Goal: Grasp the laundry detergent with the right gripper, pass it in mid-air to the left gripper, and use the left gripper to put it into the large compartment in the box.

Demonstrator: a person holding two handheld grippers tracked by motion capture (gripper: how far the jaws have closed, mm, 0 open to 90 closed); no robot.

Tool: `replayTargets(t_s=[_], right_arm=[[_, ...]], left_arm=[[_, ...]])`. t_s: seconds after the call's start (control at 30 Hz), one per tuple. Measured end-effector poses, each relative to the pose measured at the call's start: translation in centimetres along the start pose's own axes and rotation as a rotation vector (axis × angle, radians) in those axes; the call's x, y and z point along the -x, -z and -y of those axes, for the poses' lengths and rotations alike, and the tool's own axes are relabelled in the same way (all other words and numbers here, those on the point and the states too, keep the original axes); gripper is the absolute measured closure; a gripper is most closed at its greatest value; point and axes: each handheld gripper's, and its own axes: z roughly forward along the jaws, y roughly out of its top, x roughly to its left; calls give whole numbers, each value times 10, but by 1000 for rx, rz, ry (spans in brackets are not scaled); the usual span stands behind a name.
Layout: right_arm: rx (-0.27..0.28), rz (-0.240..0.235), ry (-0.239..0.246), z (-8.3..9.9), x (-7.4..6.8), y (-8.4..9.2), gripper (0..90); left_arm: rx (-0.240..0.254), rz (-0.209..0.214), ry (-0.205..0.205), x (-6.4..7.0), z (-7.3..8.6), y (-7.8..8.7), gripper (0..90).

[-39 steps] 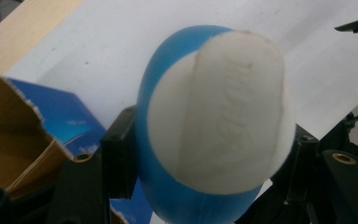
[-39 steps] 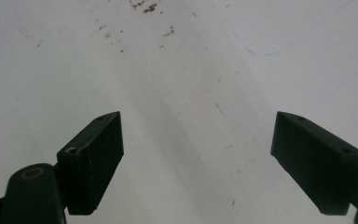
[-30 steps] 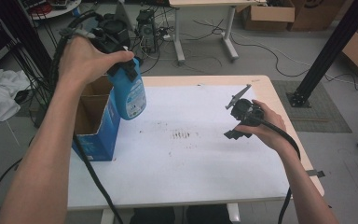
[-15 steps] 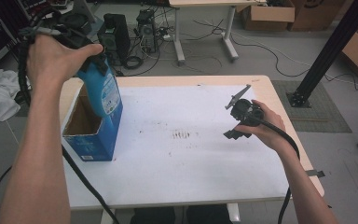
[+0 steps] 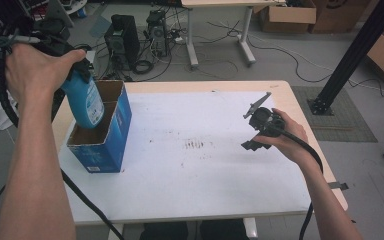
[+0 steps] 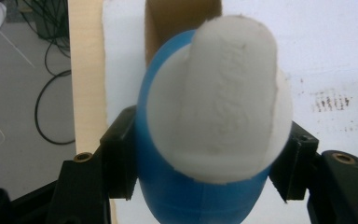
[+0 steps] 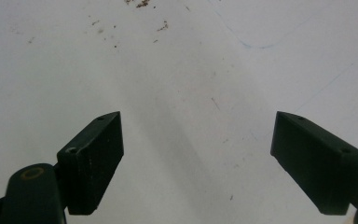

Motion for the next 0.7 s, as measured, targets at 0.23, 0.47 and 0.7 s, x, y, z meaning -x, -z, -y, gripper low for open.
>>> replayTargets(t_s=[0.23,0.47,0.7], right_arm=[[-2,-1,-9,5,1,0,168],[-8,0,-19,11,1,-2,168],[-12,1,-23,14,0,-3,169]], left_arm=[[-10,-6,16,-1,3,-19,380],[-42,3,26,-2,7,-50,380],[-61,9,33,-4,12,-78,380]])
